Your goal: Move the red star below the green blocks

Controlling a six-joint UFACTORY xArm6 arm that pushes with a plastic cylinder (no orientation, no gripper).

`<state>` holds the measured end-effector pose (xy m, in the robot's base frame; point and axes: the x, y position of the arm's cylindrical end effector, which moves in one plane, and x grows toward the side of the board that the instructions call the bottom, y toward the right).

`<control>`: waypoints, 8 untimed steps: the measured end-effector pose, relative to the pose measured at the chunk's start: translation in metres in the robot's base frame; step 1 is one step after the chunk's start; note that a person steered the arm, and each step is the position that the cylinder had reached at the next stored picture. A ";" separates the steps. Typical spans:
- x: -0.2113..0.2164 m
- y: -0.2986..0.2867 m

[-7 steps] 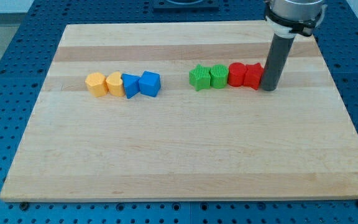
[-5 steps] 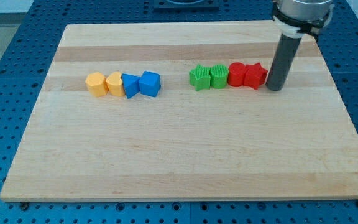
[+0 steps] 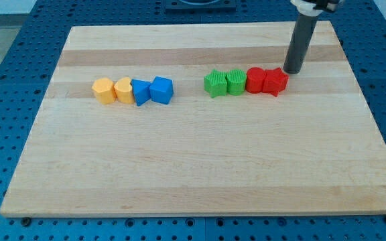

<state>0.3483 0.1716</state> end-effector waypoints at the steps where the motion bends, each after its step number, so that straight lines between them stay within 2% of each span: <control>1: 0.012 -0.013; 3: 0.042 -0.029; 5: 0.074 -0.019; 6: 0.111 -0.019; 7: 0.122 -0.025; 8: 0.122 -0.007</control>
<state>0.4700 0.1651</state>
